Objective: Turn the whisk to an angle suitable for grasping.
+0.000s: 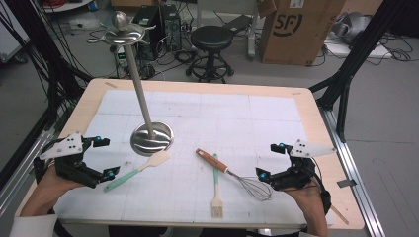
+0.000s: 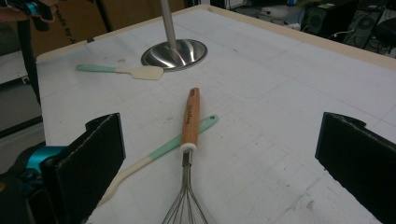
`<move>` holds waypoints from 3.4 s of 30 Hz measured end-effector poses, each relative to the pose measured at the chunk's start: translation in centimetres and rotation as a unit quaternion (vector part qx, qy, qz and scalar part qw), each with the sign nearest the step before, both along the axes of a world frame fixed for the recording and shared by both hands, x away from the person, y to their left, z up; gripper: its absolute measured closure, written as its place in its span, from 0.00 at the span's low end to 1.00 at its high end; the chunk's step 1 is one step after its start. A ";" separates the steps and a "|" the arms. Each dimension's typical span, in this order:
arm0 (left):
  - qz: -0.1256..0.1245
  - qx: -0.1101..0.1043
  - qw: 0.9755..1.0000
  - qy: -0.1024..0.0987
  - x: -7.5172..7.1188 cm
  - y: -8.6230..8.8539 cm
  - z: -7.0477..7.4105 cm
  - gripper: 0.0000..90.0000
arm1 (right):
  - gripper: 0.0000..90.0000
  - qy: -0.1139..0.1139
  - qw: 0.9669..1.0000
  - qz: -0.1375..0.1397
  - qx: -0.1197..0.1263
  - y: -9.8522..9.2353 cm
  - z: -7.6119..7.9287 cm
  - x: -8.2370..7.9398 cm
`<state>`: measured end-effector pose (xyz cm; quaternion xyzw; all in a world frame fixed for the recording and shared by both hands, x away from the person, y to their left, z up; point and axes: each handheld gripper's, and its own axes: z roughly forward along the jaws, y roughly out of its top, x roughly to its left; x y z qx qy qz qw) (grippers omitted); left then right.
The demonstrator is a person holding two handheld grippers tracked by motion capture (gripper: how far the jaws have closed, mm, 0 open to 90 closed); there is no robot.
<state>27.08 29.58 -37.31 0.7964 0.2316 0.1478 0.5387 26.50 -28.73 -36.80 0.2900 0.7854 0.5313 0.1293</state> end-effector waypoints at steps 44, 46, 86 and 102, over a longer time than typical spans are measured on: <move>-0.002 0.007 1.000 0.003 0.0 0.1 -0.2 0.02 | 0.00 0.044 0.985 0.092 -0.141 4.9 5.6 2.5; -0.001 0.006 1.000 0.003 0.0 0.1 -0.1 0.02 | 0.00 0.037 0.982 0.098 -0.159 5.4 5.6 3.0; -0.004 0.017 1.000 0.007 -0.1 0.0 -0.4 0.02 | 0.00 0.134 0.941 0.157 -0.269 12.2 -0.4 7.8; -0.004 0.018 1.000 0.008 -0.1 0.1 -0.6 0.02 | 0.20 0.181 0.921 0.180 -0.295 13.3 -2.9 8.4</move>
